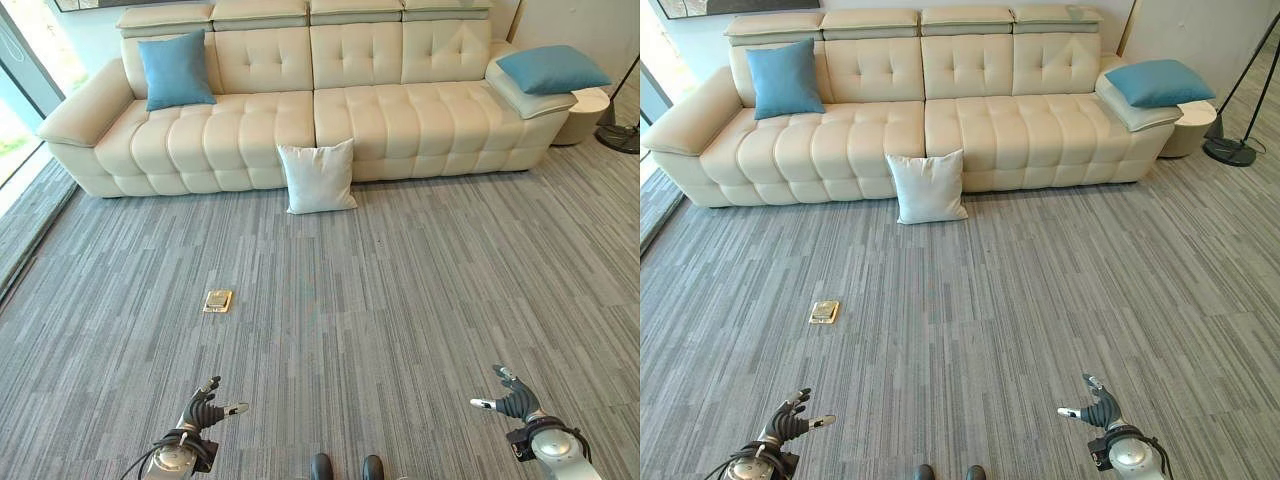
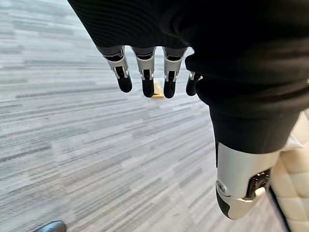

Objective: Pick up all the scattered cushions and arrange them neatly on the sofa.

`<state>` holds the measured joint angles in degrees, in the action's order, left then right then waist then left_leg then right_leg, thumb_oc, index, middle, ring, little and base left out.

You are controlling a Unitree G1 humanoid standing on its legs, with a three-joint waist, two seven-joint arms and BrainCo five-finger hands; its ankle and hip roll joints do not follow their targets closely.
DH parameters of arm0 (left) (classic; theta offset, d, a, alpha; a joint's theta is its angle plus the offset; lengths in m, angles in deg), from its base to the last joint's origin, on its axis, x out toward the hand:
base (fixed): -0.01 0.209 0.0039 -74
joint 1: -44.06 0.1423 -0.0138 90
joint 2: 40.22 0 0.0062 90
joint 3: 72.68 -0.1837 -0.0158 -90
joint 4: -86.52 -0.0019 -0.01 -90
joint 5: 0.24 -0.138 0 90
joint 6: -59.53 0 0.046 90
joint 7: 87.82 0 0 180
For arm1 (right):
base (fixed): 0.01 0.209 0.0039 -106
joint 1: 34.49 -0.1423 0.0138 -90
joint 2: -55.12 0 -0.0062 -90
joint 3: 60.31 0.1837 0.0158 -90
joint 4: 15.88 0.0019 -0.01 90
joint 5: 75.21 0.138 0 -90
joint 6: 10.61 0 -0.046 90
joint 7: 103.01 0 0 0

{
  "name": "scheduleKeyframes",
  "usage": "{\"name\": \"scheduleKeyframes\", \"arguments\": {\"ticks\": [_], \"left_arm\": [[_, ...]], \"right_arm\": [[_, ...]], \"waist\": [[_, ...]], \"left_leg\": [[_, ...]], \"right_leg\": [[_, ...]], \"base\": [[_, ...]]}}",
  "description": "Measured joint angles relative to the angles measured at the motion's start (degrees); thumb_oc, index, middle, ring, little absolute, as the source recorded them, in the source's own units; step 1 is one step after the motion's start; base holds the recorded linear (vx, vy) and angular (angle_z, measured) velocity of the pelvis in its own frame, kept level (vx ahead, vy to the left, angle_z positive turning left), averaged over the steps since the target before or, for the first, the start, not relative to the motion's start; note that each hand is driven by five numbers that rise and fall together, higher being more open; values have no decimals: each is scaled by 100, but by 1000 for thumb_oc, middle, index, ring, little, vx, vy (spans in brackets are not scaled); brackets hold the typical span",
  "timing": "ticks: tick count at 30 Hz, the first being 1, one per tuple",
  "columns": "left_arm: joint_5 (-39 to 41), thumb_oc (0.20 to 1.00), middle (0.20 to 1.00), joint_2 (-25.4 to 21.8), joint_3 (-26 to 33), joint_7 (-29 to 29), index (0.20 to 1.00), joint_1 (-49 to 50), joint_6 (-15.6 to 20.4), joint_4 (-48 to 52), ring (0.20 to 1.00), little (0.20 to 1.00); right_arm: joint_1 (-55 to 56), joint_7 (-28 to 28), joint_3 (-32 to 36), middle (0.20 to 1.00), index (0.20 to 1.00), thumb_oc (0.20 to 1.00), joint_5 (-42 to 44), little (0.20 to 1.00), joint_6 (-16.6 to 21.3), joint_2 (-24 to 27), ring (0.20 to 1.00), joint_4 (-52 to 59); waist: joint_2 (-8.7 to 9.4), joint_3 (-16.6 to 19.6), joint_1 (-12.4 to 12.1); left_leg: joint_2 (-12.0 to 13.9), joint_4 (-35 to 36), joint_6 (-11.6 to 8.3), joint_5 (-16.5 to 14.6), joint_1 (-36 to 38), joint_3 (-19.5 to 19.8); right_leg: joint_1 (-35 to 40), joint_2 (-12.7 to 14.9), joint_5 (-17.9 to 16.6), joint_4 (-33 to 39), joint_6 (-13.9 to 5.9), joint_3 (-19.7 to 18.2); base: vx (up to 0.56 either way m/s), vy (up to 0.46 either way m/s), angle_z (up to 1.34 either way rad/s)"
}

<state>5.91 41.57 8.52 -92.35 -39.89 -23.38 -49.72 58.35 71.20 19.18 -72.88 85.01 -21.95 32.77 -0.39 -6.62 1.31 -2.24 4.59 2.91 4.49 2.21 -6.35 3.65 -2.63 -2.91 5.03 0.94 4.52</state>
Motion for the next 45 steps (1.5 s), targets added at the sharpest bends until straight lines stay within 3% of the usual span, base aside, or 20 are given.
{"name": "scheduleKeyframes", "arguments": {"ticks": [5, 21, 25, 27, 29, 31, 32, 33, 35, 38, 39, 40, 41, 42, 43, 44, 45], "left_arm": [[0, 1000, 1000, 13, 5, 1, 1000, 111, -34, -10, 1000, 1000], [525, 1000, 1000, 232, 462, -60, 1000, 287, -64, 51, 1000, 1000], [642, 1000, 1000, 210, 500, -128, 1000, 88, -70, 54, 1000, 1000], [642, 1000, 1000, 139, 509, -187, 1000, -65, -68, 129, 1000, 1000], [642, 1000, 1000, 143, 589, -199, 1000, -6, -67, 129, 1000, 1000], [643, 1000, 1000, 143, 677, -218, 1000, -69, -71, 120, 1000, 1000], [643, 1000, 1000, 106, 665, -225, 1000, -110, -49, 109, 1000, 1000], [643, 1000, 1000, 102, 663, -242, 1000, -134, -47, 103, 1000, 1000], [643, 1000, 1000, 164, 652, -241, 1000, -238, -58, -71, 1000, 1000], [647, 1000, 1000, 276, 681, -266, 1000, -401, -82, -486, 1000, 1000], [646, 1000, 1000, 358, 674, -272, 1000, -387, -93, -393, 1000, 1000], [644, 1000, 1000, 405, 664, -274, 1000, -371, -94, -376, 1000, 1000], [640, 1000, 1000, 558, 576, -286, 1000, -267, -113, -343, 1000, 1000], [638, 1000, 1000, 638, 455, -259, 1000, -158, -93, -308, 1000, 1000], [639, 1000, 1000, 659, 376, -218, 1000, -46, -59, -221, 1000, 1000], [641, 1000, 1000, 743, 368, -210, 1000, 78, -98, -250, 1000, 1000], [634, 1000, 1000, 712, 320, -175, 1000, 107, -121, -223, 1000, 1000]], "right_arm": [[38, -48, 241, 1000, 1000, 1000, 248, 1000, -23, -228, 1000, -269], [179, -118, 449, 1000, 1000, 1000, 1016, 1000, -77, -541, 1000, -323], [-85, -141, 443, 1000, 1000, 1000, 1020, 1000, -100, -541, 1000, -321], [-323, -166, 442, 1000, 1000, 1000, 1019, 1000, -105, -538, 1000, -241], [-380, -164, 431, 1000, 1000, 1000, 1015, 1000, -107, -564, 1000, -162], [-387, -161, 421, 1000, 1000, 1000, 1013, 1000, -115, -504, 1000, 24], [-289, -159, 375, 1000, 1000, 1000, 1013, 1000, -116, -500, 1000, 152], [-214, -154, 258, 1000, 1000, 1000, 1012, 1000, -118, -500, 1000, 244], [-317, -129, 124, 1000, 1000, 1000, 1011, 1000, -103, -510, 1000, 566], [-204, -117, -46, 1000, 1000, 1000, 1011, 1000, -96, -559, 1000, 579], [62, -119, -5, 1000, 1000, 1000, 1010, 1000, -119, -585, 1000, 567], [173, -119, -2, 1000, 1000, 1000, 1010, 1000, -121, -583, 1000, 567], [327, -111, 64, 1000, 1000, 1000, 1007, 1000, -117, -607, 1000, 460], [557, -92, 40, 1000, 1000, 1000, 1006, 1000, -121, -597, 1000, 404], [663, -67, 34, 1000, 1000, 1000, 1006, 1000, -127, -604, 1000, 341], [687, -28, 28, 1000, 1000, 1000, 1006, 1000, -124, -508, 1000, 259], [573, -29, 31, 1000, 1000, 1000, 1007, 1000, -109, -468, 1000, 265]], "waist": [[7, -12, -2], [71, -13, -39], [177, -155, -49], [265, -454, -69], [291, -575, -210], [108, -843, -148], [112, -870, -109], [171, -863, -65], [138, -935, -116], [177, -907, 31], [185, -872, 130], [152, -790, 170], [-5, -675, 245], [-118, -464, 331], [-63, -283, 355], [-176, -57, 212], [-263, -48, 228]], "left_leg": [[0, 38, -101, -90, -1, 70], [-17, -1, -11, -64, -188, 96], [-32, -139, 15, -83, -538, 81], [-59, -326, 88, -174, -854, -2], [-142, -325, 305, -354, -875, 120], [-131, -421, 434, -437, -761, 174], [-206, -557, 514, -481, -734, 175], [-353, -634, 577, -616, -687, 180], [-452, -737, 587, -852, -701, 216], [-508, -890, 156, -1294, -523, 211], [-647, -1113, 364, -1552, -204, 553], [-655, -1110, 314, -1703, 32, 639], [-591, -1035, -71, -1796, 335, 961], [-603, -1233, -167, -1701, 388, 1130], [-666, -1452, -195, -1714, 430, 1183], [-657, -1986, -312, -1727, 437, 1162], [-611, -2701, -485, -1699, 181, 1170]], "right_leg": [[-10, -5, 45, 2, -32, 6], [-203, 3, 4, -29, 1, 3], [-480, 18, -65, -33, -8, -35], [-811, 41, -105, -166, -47, -153], [-1115, 43, -23, -631, -141, -357], [-1815, 97, 247, -2341, -458, -263], [-2375, 242, 450, -3444, -655, -295], [-2667, 474, 741, -3904, -609, -310], [-3172, 634, 730, -2840, -536, 67], [-3144, 552, 311, -1092, -745, 461], [-3095, 415, 60, -659, -564, 503], [-3099, 300, -50, -685, -403, 501], [-2997, 176, 104, -1431, -128, 594], [-2833, 146, -48, -1571, 137, 717], [-2579, 88, -236, -1470, 354, 811], [-2129, -90, -403, -1212, 738, 831], [-1970, -108, -301, -1188, 864, 744]], "base": [[15, 6, 3], [0, 21, -1], [13, 109, -5], [95, 240, -29], [114, 238, -59], [118, 147, -17], [283, 72, 31], [358, 27, 3], [511, -33, -10], [511, -77, 29], [766, -298, 89], [897, -434, 112], [740, -397, 112], [423, -241, 115], [250, -143, 73], [373, -218, 19], [388, -252, 6]]}}
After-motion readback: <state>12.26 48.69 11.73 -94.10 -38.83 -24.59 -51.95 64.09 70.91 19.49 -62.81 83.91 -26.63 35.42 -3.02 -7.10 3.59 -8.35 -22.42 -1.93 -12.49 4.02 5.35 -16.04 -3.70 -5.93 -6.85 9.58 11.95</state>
